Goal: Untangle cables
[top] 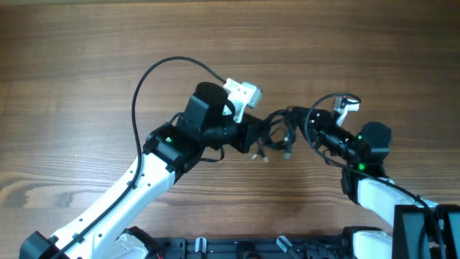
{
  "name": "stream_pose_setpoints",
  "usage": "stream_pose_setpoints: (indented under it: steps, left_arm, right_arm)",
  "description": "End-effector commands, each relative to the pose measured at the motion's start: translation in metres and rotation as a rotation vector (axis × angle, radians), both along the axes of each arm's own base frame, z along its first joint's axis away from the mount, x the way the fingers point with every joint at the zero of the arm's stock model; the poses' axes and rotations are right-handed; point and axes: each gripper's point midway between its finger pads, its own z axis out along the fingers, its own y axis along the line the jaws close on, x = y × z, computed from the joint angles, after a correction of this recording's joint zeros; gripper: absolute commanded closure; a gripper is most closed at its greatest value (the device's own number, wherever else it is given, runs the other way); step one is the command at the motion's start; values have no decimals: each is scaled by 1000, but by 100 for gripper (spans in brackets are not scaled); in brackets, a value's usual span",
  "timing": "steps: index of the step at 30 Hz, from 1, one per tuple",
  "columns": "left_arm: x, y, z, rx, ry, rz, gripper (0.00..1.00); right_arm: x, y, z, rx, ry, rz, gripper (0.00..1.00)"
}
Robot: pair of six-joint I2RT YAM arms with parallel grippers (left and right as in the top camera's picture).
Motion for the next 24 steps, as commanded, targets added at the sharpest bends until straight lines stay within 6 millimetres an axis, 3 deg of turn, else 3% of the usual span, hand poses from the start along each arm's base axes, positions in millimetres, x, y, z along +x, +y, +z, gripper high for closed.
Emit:
stream_pose_setpoints:
  steps: [1, 3, 4, 5, 9, 13, 15, 18, 24]
  left_arm:
    - [-20, -15, 23, -110, -31, -159, 96]
    - [-18, -14, 20, -99, -26, -146, 96]
    - [-15, -13, 18, -86, -31, -125, 96]
    - [-8, -10, 16, -68, -41, -87, 96]
    - [25, 11, 4, -18, 36, 172, 96]
    - [53, 49, -15, 11, 189, 464, 96]
    - [58, 57, -19, -1, 240, 533, 96]
    - [58, 56, -17, -21, 257, 546, 96]
    - [44, 33, -17, -20, 250, 478, 96]
  right_arm:
    - [-3, 0, -14, -132, -72, 39, 65]
    - [-11, 7, -11, -132, -103, 106, 41]
    - [-17, 11, -10, -150, -145, 151, 14]
    - [-21, 14, -10, -171, -184, 189, 0]
    - [-27, 17, -9, -210, -258, 240, 0]
    - [-16, -1, -11, -199, -206, 153, 0]
    - [-14, -7, -11, -140, -128, 118, 0]
    - [-20, 2, -7, -19, -10, 143, 0]
    - [-42, 50, 24, 22, -137, 322, 1]
